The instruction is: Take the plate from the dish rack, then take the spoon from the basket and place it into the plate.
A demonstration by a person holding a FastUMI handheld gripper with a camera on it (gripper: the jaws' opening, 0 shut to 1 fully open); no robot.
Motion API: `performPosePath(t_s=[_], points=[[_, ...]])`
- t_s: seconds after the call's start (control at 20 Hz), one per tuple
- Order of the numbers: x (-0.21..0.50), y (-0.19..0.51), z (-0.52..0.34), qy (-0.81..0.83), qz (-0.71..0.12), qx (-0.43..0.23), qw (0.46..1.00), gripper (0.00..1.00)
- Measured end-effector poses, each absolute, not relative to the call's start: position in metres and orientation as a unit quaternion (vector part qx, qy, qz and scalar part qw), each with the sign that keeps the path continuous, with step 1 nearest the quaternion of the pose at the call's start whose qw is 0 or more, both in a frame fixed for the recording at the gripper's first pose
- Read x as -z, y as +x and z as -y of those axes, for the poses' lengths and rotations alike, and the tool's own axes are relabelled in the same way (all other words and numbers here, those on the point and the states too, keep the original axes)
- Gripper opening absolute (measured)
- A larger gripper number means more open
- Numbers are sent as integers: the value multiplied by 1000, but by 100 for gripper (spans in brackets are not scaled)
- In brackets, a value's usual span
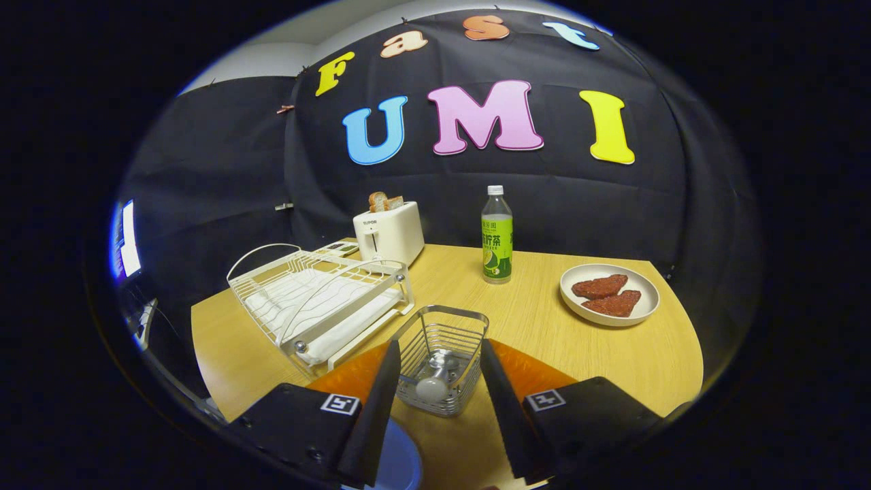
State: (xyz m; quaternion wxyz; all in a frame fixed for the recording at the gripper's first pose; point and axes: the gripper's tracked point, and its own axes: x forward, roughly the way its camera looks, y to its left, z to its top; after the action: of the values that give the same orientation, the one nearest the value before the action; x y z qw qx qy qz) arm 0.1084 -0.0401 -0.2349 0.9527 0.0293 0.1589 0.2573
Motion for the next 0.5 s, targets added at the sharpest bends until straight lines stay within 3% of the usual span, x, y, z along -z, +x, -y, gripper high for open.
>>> performPosePath(t_s=[0.25, 0.4, 0.5], points=[[238, 119, 40, 15, -153, -240, 959, 65], [235, 125, 44, 14, -150, -230, 961, 49], [235, 127, 43, 13, -151, -230, 961, 46]])
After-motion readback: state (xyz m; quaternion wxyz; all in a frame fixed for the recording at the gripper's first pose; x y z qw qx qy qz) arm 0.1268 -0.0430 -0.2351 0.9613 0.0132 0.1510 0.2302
